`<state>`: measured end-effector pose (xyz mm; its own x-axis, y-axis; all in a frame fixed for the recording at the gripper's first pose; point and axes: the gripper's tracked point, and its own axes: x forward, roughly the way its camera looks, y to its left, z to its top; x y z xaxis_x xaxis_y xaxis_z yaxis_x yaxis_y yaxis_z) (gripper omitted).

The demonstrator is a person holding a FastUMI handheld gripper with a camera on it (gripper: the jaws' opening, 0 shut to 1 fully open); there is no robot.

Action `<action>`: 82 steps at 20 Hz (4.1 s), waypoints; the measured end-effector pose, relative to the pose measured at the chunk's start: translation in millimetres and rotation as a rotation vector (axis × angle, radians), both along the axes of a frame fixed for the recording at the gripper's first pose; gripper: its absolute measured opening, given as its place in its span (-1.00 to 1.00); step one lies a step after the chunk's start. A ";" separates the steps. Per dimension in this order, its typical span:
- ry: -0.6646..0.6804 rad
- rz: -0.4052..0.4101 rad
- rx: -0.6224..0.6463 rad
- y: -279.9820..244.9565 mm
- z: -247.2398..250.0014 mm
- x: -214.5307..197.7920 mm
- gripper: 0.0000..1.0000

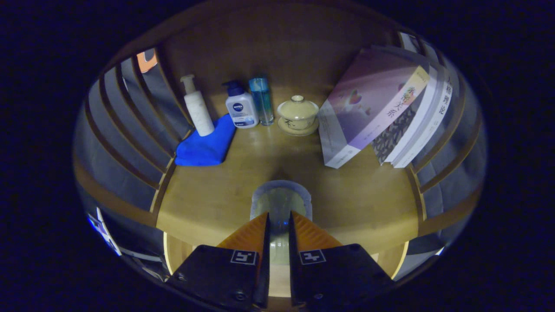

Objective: Pull open the drawer, take out the items inside it, and place them on the countertop above the cabinet.

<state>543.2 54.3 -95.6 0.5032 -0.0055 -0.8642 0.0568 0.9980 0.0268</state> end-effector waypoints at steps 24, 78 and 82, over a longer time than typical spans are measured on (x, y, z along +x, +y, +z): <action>-0.548 0.106 0.079 58.5 85.6 -45.3 0.58; -0.777 -0.026 -0.106 7.1 -118.7 -274.5 0.98; -0.793 -0.031 -0.109 7.4 -114.3 -241.3 0.98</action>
<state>301.9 61.7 -209.9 0.9655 -0.0933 -0.2430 0.0893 0.9956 -0.0273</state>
